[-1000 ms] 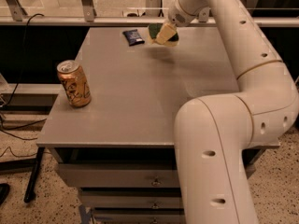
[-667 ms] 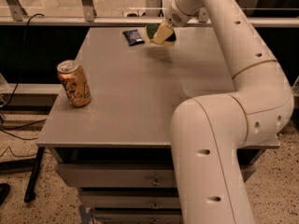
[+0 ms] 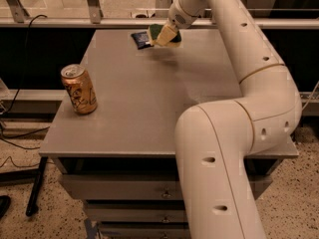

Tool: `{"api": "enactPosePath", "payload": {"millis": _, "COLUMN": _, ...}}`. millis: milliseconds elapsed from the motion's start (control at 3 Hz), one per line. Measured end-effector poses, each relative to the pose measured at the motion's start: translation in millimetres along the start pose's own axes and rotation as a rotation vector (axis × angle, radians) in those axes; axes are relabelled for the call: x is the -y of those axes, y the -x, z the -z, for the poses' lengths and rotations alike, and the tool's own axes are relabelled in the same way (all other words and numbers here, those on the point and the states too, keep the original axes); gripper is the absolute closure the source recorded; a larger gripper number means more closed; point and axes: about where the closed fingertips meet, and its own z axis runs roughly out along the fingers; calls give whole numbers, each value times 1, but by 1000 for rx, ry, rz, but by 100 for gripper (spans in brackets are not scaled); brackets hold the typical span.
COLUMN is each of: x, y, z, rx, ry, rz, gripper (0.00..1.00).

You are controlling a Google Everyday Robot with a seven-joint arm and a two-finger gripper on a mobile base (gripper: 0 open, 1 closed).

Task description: Move sponge near rxbar blueberry

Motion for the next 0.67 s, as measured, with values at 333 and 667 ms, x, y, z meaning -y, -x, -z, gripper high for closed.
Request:
{"api": "enactPosePath", "payload": {"millis": 333, "x": -2, "y": 1, "z": -3, "rx": 1, "ry": 11, "rz": -4, "gripper": 0}}
{"api": "enactPosePath", "payload": {"millis": 667, "x": -3, "y": 1, "z": -2, "rx": 2, "ry": 12, "rz": -4, "gripper": 0}}
